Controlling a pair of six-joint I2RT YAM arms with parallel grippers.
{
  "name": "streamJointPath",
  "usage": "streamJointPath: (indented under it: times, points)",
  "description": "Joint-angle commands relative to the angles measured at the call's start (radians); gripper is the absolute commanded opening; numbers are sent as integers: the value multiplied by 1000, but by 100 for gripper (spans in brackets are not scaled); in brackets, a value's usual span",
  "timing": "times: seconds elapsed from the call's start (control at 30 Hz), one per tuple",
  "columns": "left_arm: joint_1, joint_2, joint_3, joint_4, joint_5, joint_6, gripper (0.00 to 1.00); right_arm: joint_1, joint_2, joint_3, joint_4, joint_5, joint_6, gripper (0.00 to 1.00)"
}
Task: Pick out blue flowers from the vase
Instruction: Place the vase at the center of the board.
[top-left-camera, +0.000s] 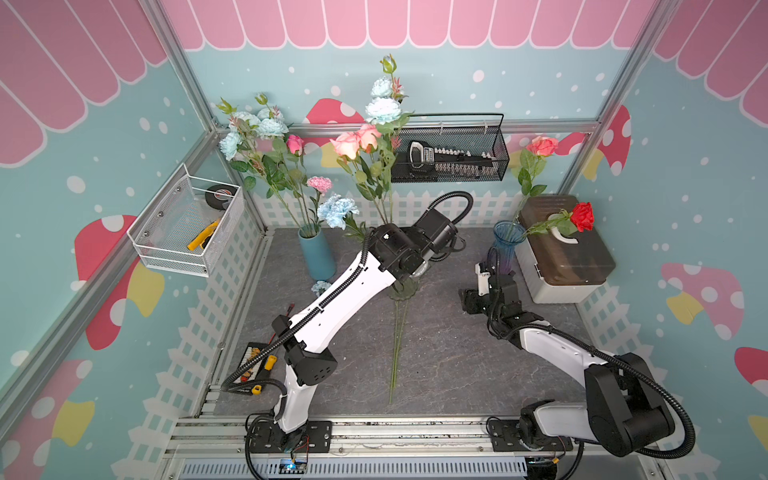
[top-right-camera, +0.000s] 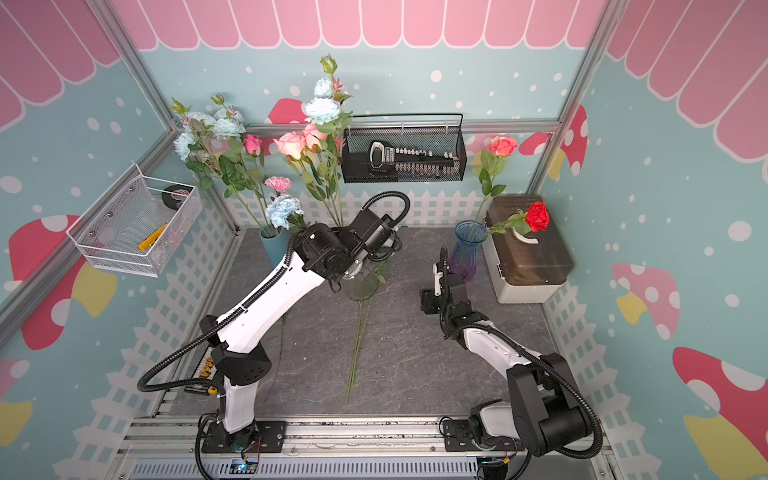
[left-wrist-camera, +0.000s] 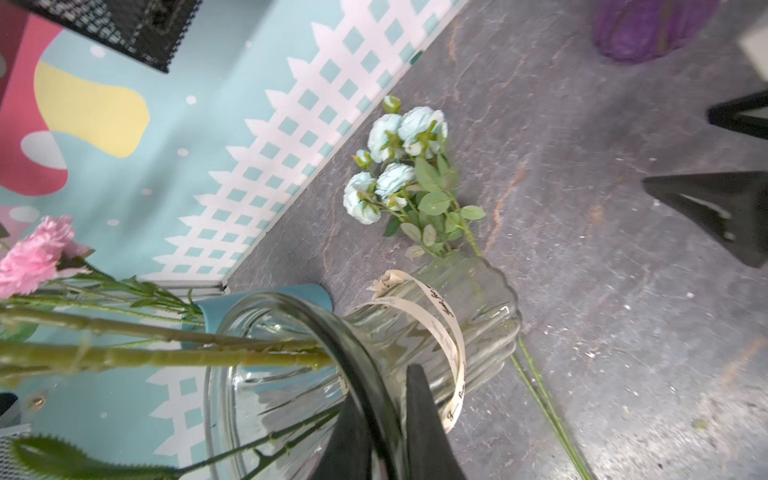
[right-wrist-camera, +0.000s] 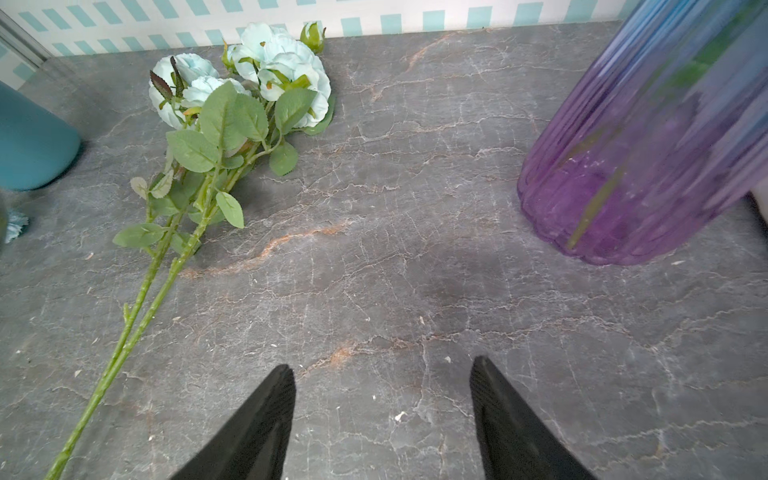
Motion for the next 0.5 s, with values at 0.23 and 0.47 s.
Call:
streamJointPath:
  times: [0.23,0.47]
  points:
    - [-183,11,75,13,-151,-2,0,-81,-43,-53,39,-7,82,72]
    - [-293,52,52,13,-218,-4,0,-113,-52,-78,64,-23,109,70]
